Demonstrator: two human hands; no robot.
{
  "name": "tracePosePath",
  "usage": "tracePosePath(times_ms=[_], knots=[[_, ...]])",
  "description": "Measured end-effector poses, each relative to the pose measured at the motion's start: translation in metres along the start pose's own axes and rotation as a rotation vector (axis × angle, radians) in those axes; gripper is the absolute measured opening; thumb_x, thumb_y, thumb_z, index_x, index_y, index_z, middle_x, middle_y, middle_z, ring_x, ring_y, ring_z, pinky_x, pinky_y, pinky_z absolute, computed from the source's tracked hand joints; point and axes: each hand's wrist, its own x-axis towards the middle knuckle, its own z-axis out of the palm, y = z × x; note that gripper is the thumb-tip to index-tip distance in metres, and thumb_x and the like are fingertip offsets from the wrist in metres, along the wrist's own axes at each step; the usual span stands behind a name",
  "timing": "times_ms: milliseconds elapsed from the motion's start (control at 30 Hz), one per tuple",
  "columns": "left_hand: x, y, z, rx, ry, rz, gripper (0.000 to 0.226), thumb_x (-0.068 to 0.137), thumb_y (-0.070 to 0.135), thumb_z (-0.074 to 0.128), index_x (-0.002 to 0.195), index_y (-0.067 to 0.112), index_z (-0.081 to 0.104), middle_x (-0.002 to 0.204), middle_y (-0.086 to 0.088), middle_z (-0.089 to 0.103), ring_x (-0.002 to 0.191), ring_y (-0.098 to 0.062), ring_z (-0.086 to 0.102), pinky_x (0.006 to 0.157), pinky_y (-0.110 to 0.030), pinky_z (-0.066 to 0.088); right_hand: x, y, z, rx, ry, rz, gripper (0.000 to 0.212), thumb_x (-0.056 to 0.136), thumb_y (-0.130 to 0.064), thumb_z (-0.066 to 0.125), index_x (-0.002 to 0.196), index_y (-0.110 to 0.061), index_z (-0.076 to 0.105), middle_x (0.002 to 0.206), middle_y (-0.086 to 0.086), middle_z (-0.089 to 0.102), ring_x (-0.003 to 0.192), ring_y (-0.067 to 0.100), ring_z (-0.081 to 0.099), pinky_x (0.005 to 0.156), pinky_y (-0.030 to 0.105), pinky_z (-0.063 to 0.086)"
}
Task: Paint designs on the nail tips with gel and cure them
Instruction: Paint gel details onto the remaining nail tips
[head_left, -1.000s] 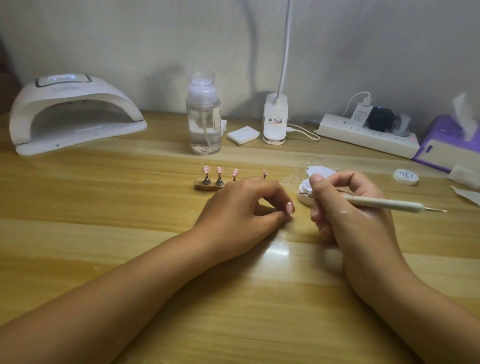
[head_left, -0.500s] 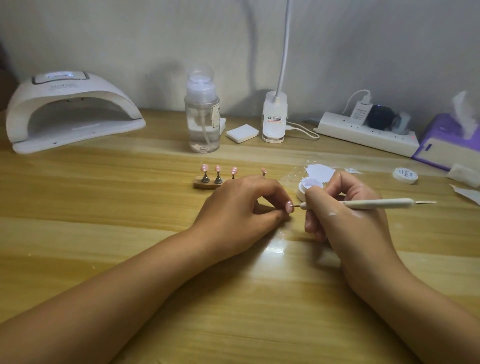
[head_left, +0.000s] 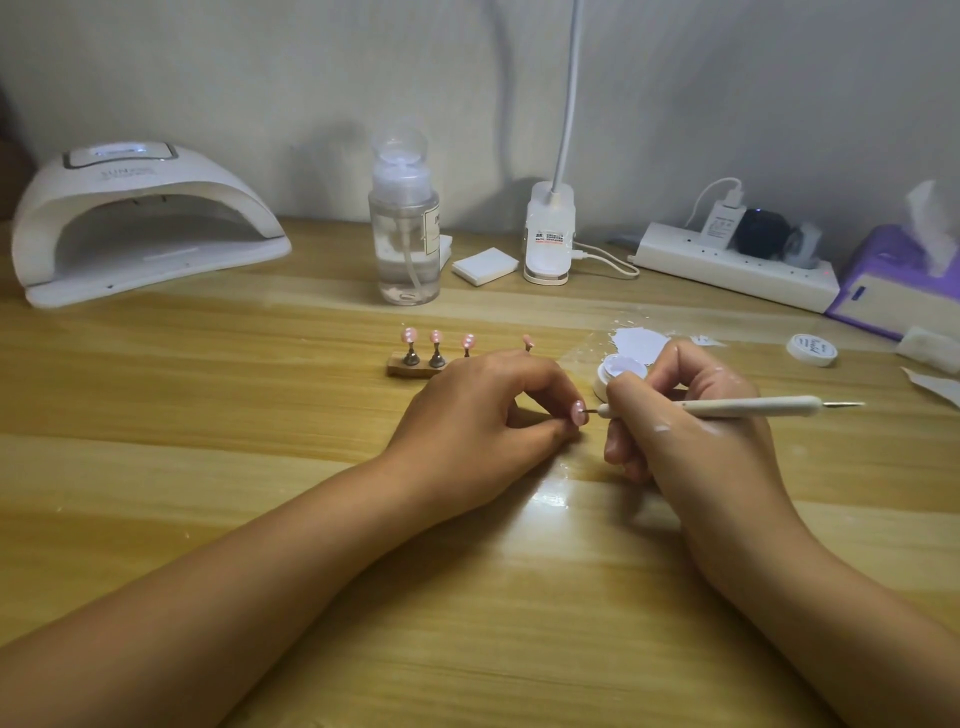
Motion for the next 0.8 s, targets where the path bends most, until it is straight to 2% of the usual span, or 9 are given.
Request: tracePosePath(times_ms=[200,433,633,800], knots=[[-0.0003,0.0000,-0.0003,-0.004,-0.004,0.005,0.008,0.083,0.024,0.075,0.085,0.031,0.072,0.079,0.022,0.063,0.057,0.003,0.051,0.061,-0.020,0.034,0.0000,-0.0006,0.0000,-0.009,-0.001,0.001,0.024,0.067,-0.025,0.061,0.064,-0.012,0.042,0.047,0.011,0.060,0.042,0.014,0.048,0.051,0.029,0.036],[0.0001,-0.0008,0.0001,0.000,0.002,-0.002,0.007,0.083,0.026,0.075,0.083,0.033,0.071,0.073,0.028,0.059,0.058,0.005,0.052,0.060,-0.018,0.033,-0.0003,-0.0012,0.0002,0.017,0.009,0.008,0.019,0.067,-0.024,0.061,0.060,-0.018,0.045,0.047,0.010,0.058,0.041,0.013,0.048,0.050,0.027,0.035],[-0.0001,-0.0004,-0.0001,0.001,0.003,0.002,0.011,0.083,0.025,0.075,0.081,0.035,0.070,0.072,0.027,0.059,0.058,0.005,0.052,0.060,-0.019,0.033,-0.0004,-0.0011,0.0001,0.011,-0.005,0.009,0.018,0.065,-0.023,0.060,0.061,-0.016,0.044,0.047,0.011,0.059,0.043,0.015,0.048,0.052,0.029,0.036],[-0.0007,0.0002,-0.0006,-0.005,0.002,0.006,0.010,0.082,0.024,0.075,0.083,0.033,0.072,0.075,0.024,0.061,0.058,0.006,0.053,0.061,-0.021,0.035,-0.0009,-0.0027,0.0005,0.025,0.014,0.010,0.019,0.067,-0.024,0.061,0.058,-0.019,0.045,0.046,0.010,0.058,0.040,0.012,0.047,0.044,0.022,0.035]])
